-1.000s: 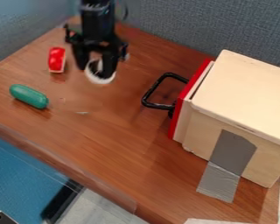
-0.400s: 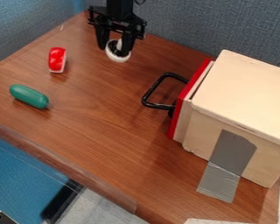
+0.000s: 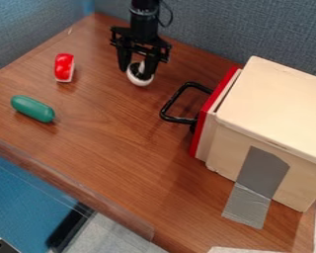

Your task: Move the black and white object to the upper middle of the table

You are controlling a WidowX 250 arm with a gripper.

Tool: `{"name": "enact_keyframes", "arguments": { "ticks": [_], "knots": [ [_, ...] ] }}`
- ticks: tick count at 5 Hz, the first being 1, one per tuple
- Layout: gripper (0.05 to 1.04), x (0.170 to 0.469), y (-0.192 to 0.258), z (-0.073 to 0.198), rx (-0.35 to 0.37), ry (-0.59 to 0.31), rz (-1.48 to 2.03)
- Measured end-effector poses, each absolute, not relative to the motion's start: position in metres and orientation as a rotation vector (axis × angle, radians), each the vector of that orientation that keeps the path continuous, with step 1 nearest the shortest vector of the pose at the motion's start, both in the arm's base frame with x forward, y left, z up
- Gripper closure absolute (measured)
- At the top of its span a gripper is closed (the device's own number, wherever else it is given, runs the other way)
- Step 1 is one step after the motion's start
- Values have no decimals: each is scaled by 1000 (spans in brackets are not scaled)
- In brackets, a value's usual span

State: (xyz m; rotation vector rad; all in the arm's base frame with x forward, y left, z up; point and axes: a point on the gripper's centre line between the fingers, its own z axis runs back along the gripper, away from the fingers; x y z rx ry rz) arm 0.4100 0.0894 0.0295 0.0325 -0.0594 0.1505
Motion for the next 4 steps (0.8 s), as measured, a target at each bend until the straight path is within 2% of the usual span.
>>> {"name": "enact_keyframes", "arguments": {
  "ticks": [1, 2, 4],
  "knots": [
    [344, 410, 89, 31, 34, -55, 142],
    [98, 408, 88, 33, 39, -42, 133],
    [82, 399, 81, 86, 53, -145, 92]
  ]
}}
